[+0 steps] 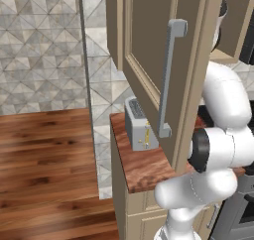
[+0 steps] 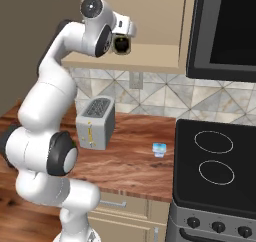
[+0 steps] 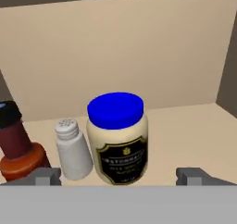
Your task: There are various items on the counter. Only move the condiments/shakers into the cabinet.
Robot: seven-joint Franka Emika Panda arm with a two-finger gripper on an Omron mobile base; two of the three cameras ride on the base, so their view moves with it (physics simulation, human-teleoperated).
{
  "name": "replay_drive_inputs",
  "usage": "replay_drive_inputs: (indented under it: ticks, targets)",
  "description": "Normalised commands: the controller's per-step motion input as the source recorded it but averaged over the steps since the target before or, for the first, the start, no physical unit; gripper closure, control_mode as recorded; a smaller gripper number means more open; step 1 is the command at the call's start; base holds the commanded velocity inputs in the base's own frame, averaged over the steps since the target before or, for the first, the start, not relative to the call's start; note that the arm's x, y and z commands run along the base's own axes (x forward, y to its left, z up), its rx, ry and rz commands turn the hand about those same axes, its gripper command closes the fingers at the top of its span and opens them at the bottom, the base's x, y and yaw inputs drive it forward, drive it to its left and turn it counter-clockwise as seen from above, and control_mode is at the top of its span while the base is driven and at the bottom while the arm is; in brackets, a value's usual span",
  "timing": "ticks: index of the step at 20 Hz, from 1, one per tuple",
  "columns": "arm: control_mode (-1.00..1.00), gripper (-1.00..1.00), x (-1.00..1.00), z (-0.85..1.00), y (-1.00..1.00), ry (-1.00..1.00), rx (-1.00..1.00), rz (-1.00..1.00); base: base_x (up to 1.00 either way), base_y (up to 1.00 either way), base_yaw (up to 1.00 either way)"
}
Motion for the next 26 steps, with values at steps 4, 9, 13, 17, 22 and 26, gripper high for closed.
replay_drive_inputs:
  ticks: [4, 9, 13, 17, 22, 26]
  targets:
    - [-1.00, -1.00, -1.00, -0.17, 0.02, -0.16, 0.00, 0.00, 0.00, 0.00, 0.00]
    - [-1.00, -1.00, -1.00, -0.38, 0.05, -0.16, 0.00, 0.00, 0.00, 0.00, 0.00]
    - [-1.00, -1.00, -1.00, -0.59, 0.06, -0.08, 0.00, 0.00, 0.00, 0.00, 0.00]
    - [-1.00, -1.00, -1.00, -0.67, 0.01, -0.01, 0.00, 0.00, 0.00, 0.00, 0.00]
    - [-1.00, -1.00, -1.00, -0.77, 0.00, 0.08, 0.00, 0.00, 0.00, 0.00, 0.00]
    - [-1.00, -1.00, -1.00, -0.86, 0.01, 0.23, 0.00, 0.00, 0.00, 0.00, 0.00]
